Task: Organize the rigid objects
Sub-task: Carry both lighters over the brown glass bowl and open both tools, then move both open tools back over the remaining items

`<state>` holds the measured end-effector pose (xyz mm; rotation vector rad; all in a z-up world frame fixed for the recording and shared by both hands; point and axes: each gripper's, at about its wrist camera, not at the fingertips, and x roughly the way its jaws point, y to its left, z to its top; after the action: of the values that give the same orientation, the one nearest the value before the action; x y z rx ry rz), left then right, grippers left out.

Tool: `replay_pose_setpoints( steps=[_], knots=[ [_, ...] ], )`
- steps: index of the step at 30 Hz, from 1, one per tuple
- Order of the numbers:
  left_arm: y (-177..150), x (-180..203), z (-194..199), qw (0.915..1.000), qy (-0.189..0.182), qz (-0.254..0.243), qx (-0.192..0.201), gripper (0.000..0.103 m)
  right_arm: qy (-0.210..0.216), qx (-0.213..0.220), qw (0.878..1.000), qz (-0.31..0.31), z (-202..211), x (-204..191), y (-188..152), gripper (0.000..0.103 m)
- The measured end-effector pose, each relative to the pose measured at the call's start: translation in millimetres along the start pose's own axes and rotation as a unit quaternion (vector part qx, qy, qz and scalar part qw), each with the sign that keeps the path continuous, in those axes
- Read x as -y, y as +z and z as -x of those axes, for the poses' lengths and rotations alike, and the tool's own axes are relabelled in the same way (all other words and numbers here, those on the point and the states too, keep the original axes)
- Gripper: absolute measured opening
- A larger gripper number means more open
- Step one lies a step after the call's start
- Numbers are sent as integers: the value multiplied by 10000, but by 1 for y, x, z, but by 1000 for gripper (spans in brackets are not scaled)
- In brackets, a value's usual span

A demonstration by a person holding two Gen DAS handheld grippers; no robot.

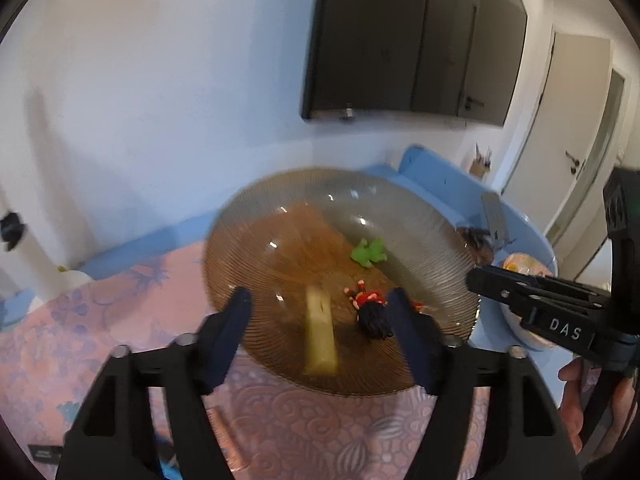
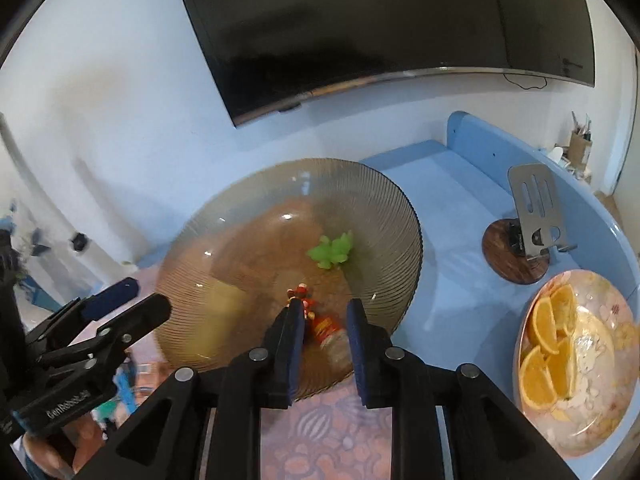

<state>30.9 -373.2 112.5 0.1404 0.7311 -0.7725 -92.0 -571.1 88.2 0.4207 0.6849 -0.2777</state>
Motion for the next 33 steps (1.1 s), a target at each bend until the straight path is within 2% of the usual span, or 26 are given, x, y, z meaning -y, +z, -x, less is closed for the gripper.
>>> replay_pose_setpoints(
  steps=[3, 5, 9, 10, 12, 13, 14, 16, 18, 20, 22, 24, 25, 27, 28, 30, 33],
  knots=[
    [-5, -17, 36, 9995, -76, 239, 201, 71, -89, 237, 9997, 75, 24, -8, -9, 21],
    [-14, -31, 67, 9986, -21, 365, 378, 74, 199, 201, 9995, 168, 34, -19, -16, 22],
    [-48, -61, 127, 9950, 392, 596, 694, 76, 668, 192, 9954, 652, 53, -64, -39, 24],
    [-63, -73, 145, 9930, 564, 714, 759, 76, 806, 157, 9934, 799, 56, -77, -46, 26],
    [-86, -91, 163, 9890, 855, 918, 784, 79, 1058, 69, 9880, 1124, 60, -105, -68, 36],
    [-101, -103, 172, 9855, 1096, 1045, 762, 85, 1135, 33, 9854, 1272, 58, -117, -79, 52],
    [-116, -114, 177, 9815, 1330, 1173, 716, 86, 1183, 19, 9829, 1414, 55, -130, -91, 63],
    [-151, -140, 177, 9704, 1943, 1365, 446, 86, 1203, -57, 9801, 1577, 43, -148, -113, 64],
    [-176, -160, 168, 9621, 2342, 1395, 59, 85, 1240, -258, 9775, 1685, 24, -163, -131, 64],
    [-203, -183, 154, 9573, 2354, 1651, -300, 85, 1168, -538, 9758, 1771, -1, -174, -147, 64],
    [-219, -197, 150, 9537, 2295, 1916, -328, 85, 969, -845, 9745, 1839, -24, -180, -161, 65],
    [-226, -206, 152, 9481, 2326, 2137, -377, 85, 740, -918, 9745, 1908, -36, -180, -169, 69],
    [-225, -207, 155, 9495, 2255, 2165, -253, 86, 608, -948, 9745, 1939, -42, -179, -173, 73],
    [-225, -209, 155, 9503, 2201, 2191, -202, 86, 712, -893, 9746, 1925, -40, -178, -171, 86],
    [-226, -210, 152, 9503, 2182, 2199, -309, 86, 821, -789, 9756, 1878, -37, -176, -170, 101],
    [-226, -209, 147, 9507, 2183, 2169, -388, 86, 811, -636, 9785, 1784, -33, -172, -170, 103],
    [-225, -204, 145, 9511, 2234, 2101, -370, 86, 755, -826, 9799, 1653, -41, -168, -167, 103]
  ],
)
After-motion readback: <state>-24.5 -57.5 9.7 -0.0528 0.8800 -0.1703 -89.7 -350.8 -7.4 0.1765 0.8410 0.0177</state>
